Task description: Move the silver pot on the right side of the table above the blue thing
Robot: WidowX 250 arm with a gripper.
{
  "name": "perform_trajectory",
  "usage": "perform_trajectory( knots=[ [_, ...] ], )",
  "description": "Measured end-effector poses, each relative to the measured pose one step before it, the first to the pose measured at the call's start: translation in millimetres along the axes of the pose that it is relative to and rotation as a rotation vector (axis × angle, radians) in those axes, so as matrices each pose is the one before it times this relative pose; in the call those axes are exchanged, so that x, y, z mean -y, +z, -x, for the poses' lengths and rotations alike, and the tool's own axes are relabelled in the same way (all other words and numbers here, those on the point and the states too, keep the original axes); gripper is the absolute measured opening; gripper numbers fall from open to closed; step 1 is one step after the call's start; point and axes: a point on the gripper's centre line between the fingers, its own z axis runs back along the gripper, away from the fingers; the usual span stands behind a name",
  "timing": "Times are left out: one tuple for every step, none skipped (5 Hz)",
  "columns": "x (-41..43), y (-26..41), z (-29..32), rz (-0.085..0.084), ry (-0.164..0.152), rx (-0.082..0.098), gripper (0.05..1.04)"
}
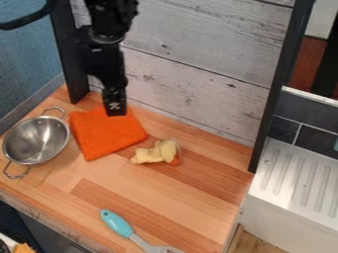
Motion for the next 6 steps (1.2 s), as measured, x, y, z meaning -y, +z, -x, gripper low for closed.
perform_trajectory(
  knots=[
    [-2.52, -6.65, -36.45, -0.0475, 0.0388, -0.0054, 1.001],
    [2.68, -1.39, -38.20, -0.0514, 0.1105, 0.0403, 1.001],
    [20.95, -15.94, -37.86, -0.0739, 0.1110, 0.0090, 1.001],
    [17.87, -19.05, -14.69, -0.1059, 0.0671, 0.0450, 1.001],
    [18.33, -7.06, -12.08, -0.0574, 0.0780, 0.0118, 1.001],
    [15.52, -7.25, -6.05, -0.0391, 0.0428, 0.0079, 1.001]
  ],
)
